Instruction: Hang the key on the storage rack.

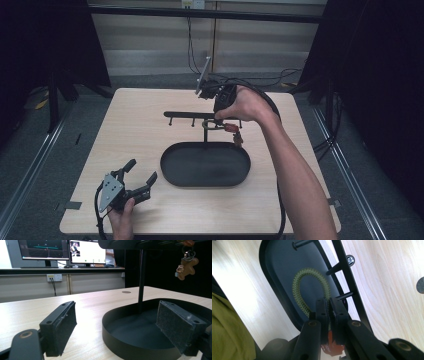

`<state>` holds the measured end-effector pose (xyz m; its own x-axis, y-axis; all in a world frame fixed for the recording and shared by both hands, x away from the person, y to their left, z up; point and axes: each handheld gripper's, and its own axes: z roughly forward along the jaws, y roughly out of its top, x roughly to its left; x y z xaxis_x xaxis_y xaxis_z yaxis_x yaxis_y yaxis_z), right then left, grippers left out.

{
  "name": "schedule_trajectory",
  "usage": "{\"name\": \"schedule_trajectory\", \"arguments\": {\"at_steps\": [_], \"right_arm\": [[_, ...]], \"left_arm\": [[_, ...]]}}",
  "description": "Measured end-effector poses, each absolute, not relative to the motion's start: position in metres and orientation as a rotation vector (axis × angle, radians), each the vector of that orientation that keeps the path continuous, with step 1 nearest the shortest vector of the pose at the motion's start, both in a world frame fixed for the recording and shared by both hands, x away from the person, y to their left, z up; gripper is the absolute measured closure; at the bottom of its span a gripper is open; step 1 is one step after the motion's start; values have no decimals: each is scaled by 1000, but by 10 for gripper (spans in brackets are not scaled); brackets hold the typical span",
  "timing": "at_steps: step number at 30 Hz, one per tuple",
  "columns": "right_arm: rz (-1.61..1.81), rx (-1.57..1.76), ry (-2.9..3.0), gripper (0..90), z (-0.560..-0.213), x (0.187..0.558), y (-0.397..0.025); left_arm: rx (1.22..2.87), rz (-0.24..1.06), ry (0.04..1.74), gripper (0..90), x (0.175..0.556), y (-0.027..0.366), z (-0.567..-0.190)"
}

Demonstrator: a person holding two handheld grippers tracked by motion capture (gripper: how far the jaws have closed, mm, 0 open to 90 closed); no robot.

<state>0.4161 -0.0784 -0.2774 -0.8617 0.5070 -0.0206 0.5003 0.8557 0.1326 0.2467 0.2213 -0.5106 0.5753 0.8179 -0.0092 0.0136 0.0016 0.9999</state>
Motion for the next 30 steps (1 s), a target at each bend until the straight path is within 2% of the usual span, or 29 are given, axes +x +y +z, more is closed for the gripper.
{"name": "schedule_trajectory", "arguments": {"at_steps": [22, 30], "right_arm": [[260, 850, 2962, 801, -279, 421, -83], [243, 866, 2949, 810, -282, 423, -85]], "left_arm": [[1445, 735, 755, 160, 247, 221, -511], [1450, 737, 753, 160, 247, 222, -510]]}}
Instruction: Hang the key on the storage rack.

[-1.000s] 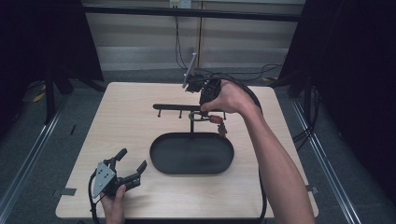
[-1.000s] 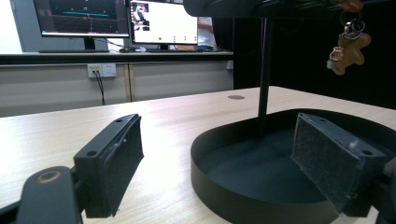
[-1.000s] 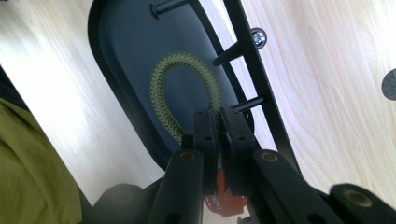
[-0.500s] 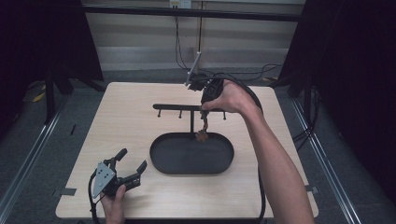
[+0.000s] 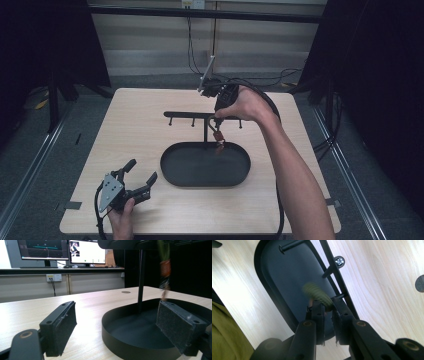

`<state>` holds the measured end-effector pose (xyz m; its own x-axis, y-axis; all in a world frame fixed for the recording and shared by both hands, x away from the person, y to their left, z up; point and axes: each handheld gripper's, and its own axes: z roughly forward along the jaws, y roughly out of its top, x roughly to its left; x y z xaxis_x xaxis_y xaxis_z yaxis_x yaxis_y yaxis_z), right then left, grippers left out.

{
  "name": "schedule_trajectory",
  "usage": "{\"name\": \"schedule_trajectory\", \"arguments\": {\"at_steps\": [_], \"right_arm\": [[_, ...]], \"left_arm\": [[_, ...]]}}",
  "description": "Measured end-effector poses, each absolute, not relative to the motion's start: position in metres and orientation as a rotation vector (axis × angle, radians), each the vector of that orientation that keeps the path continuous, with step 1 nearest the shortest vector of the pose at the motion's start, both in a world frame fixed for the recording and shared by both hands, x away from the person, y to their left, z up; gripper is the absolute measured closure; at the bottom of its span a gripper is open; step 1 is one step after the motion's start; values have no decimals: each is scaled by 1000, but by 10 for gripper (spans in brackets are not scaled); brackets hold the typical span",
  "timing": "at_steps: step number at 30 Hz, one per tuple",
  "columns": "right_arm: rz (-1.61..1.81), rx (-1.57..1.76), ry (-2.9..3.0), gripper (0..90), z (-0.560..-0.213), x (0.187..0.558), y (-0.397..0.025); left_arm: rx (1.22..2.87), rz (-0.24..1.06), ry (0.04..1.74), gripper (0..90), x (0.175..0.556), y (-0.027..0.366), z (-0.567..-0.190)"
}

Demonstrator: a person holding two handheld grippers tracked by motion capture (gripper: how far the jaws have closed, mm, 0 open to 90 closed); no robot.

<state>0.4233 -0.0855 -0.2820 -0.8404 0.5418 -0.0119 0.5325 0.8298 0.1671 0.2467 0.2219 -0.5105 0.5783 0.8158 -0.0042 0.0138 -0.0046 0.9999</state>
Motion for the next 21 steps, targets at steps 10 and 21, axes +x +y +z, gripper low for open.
{"name": "schedule_trajectory", "arguments": {"at_steps": [10, 21], "right_arm": [[280, 889, 2952, 804, -279, 425, -91], [373, 920, 2963, 712, -274, 415, -107]], "left_arm": [[1450, 736, 753, 160, 247, 222, -510], [1451, 737, 754, 160, 247, 222, -510]]}}
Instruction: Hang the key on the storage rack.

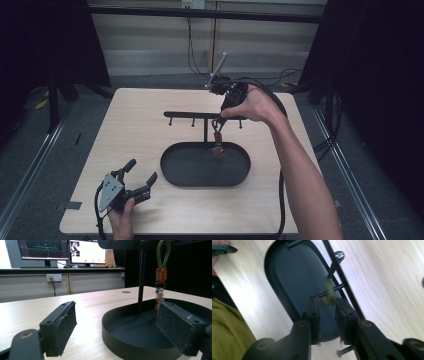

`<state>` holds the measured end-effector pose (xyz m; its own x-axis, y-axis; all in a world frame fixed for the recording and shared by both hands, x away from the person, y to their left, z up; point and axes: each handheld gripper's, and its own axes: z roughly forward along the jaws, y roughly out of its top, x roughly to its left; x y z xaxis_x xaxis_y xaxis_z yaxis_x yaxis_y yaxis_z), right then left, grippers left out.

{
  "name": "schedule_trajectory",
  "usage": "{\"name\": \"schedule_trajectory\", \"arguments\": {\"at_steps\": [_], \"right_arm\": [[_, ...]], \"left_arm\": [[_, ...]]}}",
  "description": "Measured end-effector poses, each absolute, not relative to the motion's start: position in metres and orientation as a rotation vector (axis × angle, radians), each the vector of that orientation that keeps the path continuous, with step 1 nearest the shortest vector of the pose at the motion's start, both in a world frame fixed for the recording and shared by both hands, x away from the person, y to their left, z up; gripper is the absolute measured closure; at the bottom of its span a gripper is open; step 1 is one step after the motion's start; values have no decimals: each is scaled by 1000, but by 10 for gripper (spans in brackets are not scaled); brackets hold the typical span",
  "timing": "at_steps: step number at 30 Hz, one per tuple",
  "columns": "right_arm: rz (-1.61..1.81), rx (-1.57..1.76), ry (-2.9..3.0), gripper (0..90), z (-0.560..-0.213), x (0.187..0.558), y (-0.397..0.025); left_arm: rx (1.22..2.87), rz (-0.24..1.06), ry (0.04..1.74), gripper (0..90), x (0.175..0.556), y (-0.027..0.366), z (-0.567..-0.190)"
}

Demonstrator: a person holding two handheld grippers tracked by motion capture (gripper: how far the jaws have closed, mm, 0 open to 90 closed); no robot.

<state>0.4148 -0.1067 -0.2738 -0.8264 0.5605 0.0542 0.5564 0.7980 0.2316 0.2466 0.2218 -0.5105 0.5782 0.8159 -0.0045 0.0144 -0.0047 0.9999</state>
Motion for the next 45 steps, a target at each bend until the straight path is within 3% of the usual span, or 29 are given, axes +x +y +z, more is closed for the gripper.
{"name": "schedule_trajectory", "arguments": {"at_steps": [7, 16, 28, 45], "right_arm": [[406, 928, 2974, 699, -287, 406, -117], [515, 898, 2904, 603, -289, 382, -123], [747, 848, 2741, 635, -311, 350, -133], [1211, 830, 2454, 570, -355, 303, -156]], "left_arm": [[1449, 731, 758, 160, 246, 222, -510], [1451, 736, 753, 160, 247, 222, -510], [1451, 736, 753, 160, 247, 222, -510], [1449, 736, 753, 160, 247, 222, -510]]}}
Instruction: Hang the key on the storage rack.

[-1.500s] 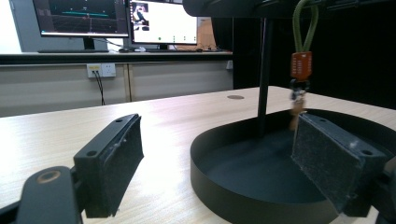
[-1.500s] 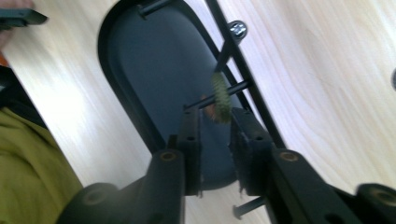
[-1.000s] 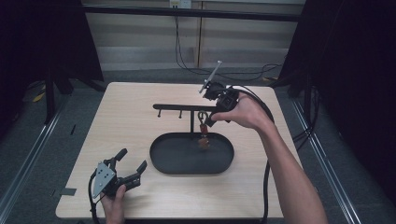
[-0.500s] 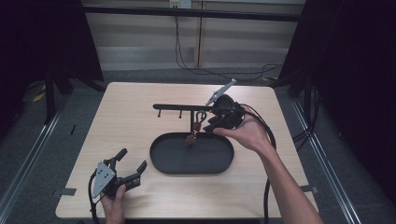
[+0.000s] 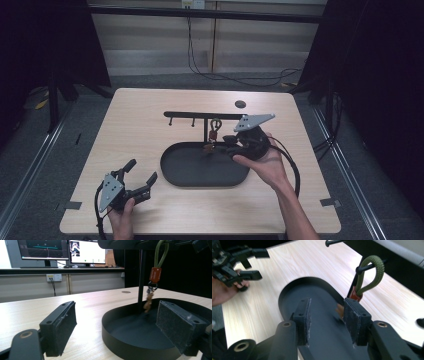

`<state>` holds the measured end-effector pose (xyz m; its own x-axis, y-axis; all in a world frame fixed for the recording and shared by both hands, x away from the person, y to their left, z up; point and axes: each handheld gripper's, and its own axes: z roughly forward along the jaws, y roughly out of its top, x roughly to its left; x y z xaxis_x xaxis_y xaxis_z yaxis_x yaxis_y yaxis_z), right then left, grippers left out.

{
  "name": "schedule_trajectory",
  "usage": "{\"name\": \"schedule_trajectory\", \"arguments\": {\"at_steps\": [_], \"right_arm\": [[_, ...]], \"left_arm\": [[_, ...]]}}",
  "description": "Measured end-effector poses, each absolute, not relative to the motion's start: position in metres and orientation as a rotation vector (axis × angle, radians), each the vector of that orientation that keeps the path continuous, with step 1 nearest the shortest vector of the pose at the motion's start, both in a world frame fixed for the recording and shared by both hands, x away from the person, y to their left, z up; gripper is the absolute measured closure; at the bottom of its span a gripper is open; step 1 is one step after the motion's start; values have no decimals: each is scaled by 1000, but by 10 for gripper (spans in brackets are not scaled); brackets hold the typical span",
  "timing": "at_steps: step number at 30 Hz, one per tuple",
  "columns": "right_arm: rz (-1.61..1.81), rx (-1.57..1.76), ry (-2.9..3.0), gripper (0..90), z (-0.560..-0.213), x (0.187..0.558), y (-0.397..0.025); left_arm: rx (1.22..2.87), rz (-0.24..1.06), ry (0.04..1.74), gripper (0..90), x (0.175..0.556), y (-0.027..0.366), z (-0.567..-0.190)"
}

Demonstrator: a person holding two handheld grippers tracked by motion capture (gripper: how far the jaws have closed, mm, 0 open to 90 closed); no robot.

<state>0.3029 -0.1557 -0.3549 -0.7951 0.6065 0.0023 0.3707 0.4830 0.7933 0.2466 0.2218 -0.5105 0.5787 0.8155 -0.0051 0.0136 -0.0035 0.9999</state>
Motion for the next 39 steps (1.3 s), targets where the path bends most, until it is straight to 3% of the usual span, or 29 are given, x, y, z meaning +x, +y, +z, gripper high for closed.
{"name": "schedule_trajectory", "arguments": {"at_steps": [11, 14, 24, 26, 29, 39], "right_arm": [[1422, 909, 2282, 484, -408, 274, -175], [1487, 947, 2249, 391, -424, 268, -186], [1633, 1074, 1970, 247, -470, 244, -213], [1634, 1080, 1946, 241, -474, 242, -215], [1641, 1075, 1896, 311, -487, 239, -220], [1579, 1112, 1813, 323, -506, 235, -219]], "left_arm": [[1449, 736, 753, 160, 247, 222, -510], [1449, 735, 752, 160, 247, 222, -510], [1450, 735, 752, 160, 247, 222, -510], [1455, 737, 750, 160, 247, 222, -510], [1454, 737, 751, 160, 247, 222, -510], [1455, 738, 752, 160, 246, 222, -510]]}}
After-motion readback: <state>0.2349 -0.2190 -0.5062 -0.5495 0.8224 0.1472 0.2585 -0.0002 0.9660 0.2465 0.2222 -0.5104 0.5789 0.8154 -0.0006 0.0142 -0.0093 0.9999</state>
